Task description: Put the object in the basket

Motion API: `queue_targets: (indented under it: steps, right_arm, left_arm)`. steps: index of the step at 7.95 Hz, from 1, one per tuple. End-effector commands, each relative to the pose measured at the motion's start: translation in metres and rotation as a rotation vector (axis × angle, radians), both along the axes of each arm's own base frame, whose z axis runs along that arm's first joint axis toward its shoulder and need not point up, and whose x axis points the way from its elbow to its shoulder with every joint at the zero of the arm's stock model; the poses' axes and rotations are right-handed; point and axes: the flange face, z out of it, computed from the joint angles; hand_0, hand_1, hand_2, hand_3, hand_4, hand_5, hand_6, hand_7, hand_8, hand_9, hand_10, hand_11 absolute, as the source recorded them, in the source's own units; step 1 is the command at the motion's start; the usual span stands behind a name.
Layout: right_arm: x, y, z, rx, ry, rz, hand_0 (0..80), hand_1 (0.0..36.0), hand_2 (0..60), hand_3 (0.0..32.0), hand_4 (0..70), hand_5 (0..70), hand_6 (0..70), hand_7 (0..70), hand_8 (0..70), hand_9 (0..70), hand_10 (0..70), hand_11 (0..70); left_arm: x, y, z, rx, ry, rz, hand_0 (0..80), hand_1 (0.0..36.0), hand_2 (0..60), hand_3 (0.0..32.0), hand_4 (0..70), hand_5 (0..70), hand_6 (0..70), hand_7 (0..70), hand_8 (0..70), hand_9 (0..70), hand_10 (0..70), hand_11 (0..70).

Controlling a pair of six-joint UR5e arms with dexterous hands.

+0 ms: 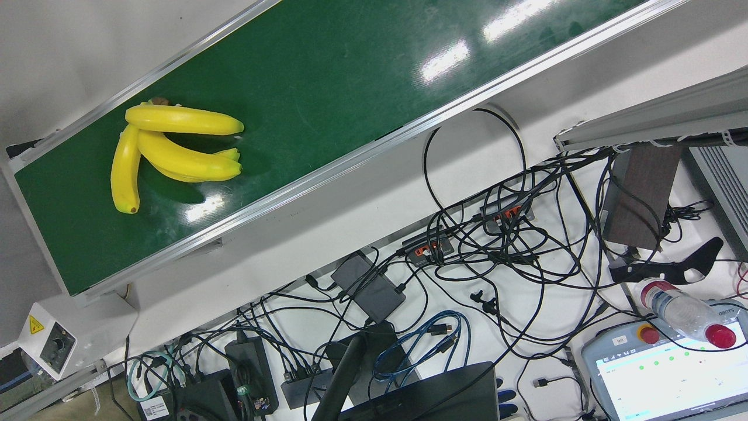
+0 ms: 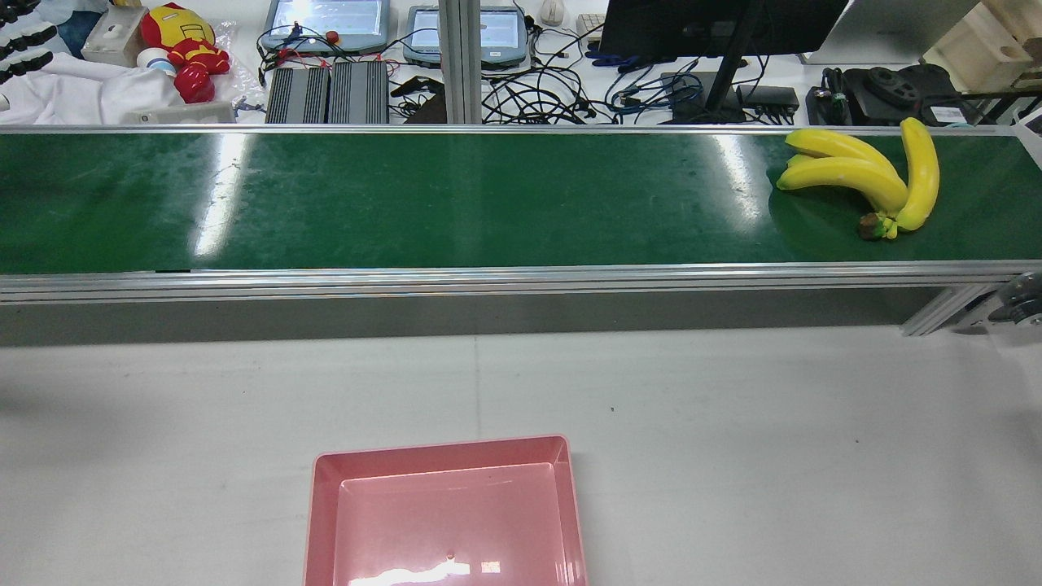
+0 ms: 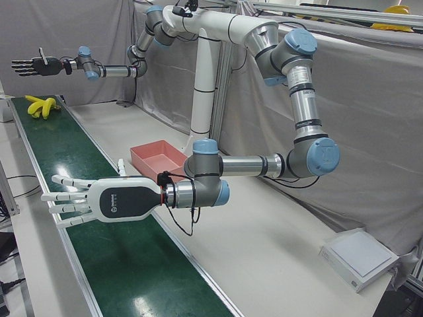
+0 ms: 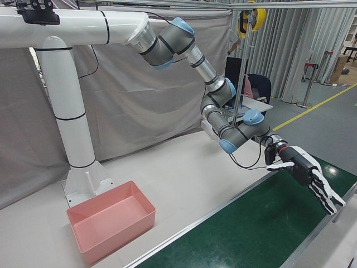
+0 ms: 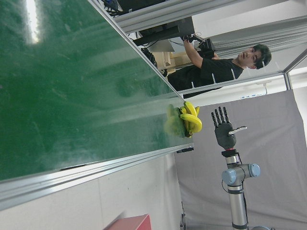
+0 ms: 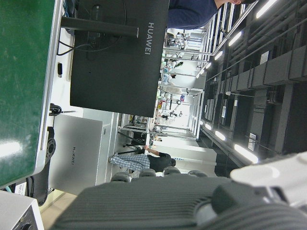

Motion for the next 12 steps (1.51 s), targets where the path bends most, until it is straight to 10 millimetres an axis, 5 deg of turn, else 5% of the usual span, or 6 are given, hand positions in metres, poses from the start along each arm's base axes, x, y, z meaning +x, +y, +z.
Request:
queue_targets:
  steps: [1,4,8,12]
  right_arm:
    - [0.001,0.0,-0.002,0.003,0.0,0.001,0.0,0.0,0.0,0.0,0.0,0.0,0.0,0.0,0.0,0.0,0.0,0.0]
    - [0.001,0.0,-0.004,0.006,0.0,0.001,0.0,0.0,0.0,0.0,0.0,0.0,0.0,0.0,0.0,0.0,0.0,0.0]
    - [0.001,0.0,-0.004,0.008,-0.001,0.002,0.0,0.0,0.0,0.0,0.0,0.0,0.0,0.0,0.0,0.0,0.0,0.0]
    - [0.001,0.0,-0.006,0.011,-0.001,0.003,0.0,0.0,0.0,0.0,0.0,0.0,0.0,0.0,0.0,0.0,0.0,0.0]
  left_arm:
    - [0.006,-0.004,0.012,-0.006,0.004,0.009,52.2,13.7,0.0,12.8,10.9,14.9,0.4,5.7,7.1,7.6,3.3,6.5]
    - [0.005,-0.003,0.014,-0.006,0.003,0.006,51.7,13.3,0.0,16.8,6.9,13.6,0.0,5.4,6.5,7.1,3.3,6.4]
    - [-0.006,0.017,0.046,-0.023,0.064,-0.041,52.1,13.0,0.0,23.0,0.0,13.7,0.0,4.8,5.8,6.3,2.6,5.6]
    - [-0.006,0.017,0.047,-0.025,0.068,-0.04,51.5,11.0,0.0,14.0,6.5,15.4,0.1,5.3,8.7,8.8,1.3,3.4]
